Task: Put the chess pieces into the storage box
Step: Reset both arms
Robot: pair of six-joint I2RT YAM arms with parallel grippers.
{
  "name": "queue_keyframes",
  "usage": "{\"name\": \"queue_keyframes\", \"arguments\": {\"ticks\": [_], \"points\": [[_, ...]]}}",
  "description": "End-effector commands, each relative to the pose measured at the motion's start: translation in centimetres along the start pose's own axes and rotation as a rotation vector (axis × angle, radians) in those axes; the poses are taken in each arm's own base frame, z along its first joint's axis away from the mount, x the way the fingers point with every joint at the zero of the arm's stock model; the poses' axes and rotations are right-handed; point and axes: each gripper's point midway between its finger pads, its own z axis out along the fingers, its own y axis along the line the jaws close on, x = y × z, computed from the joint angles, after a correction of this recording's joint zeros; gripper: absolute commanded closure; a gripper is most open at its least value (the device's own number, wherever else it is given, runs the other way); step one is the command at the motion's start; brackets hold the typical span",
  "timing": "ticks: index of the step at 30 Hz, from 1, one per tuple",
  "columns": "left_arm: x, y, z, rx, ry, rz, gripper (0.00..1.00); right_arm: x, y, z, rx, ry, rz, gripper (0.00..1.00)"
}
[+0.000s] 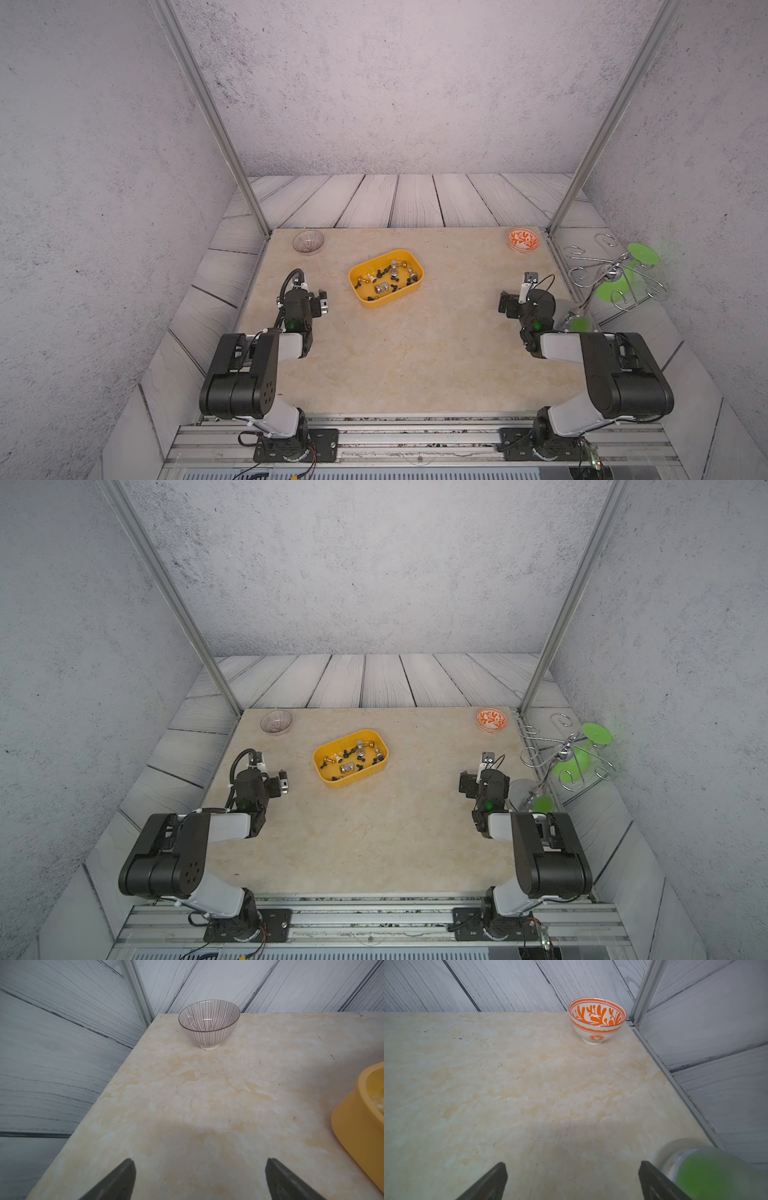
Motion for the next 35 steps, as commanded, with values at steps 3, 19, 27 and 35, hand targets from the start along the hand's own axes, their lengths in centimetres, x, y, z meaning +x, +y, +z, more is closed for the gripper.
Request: {"name": "queue_keyframes", "arguments": {"ticks": [3, 19, 27, 35], "points": [[-1.11, 0.26, -0.14, -0.005, -0.032, -0.009, 0.01, -0.7, 0.21, 0.12, -0.006, -0.02, 0.012, 0.01], [-1.08, 0.26, -0.12, -0.005, -0.03, -0.008, 0.01, -0.73, 0.24, 0.14, -0.007, -0.021, 0.012, 0.01], [-1.07, 0.29, -0.12, -0.005, -0.03, -0.008, 0.01, -0.66, 0.34, 0.42, -0.01, -0.009, 0.009, 0.01], [-1.12, 0.31, -0.14, -0.005, -0.032, -0.009, 0.01, -0.67, 0.35, 0.17, -0.013, -0.017, 0.009, 0.01]]}}
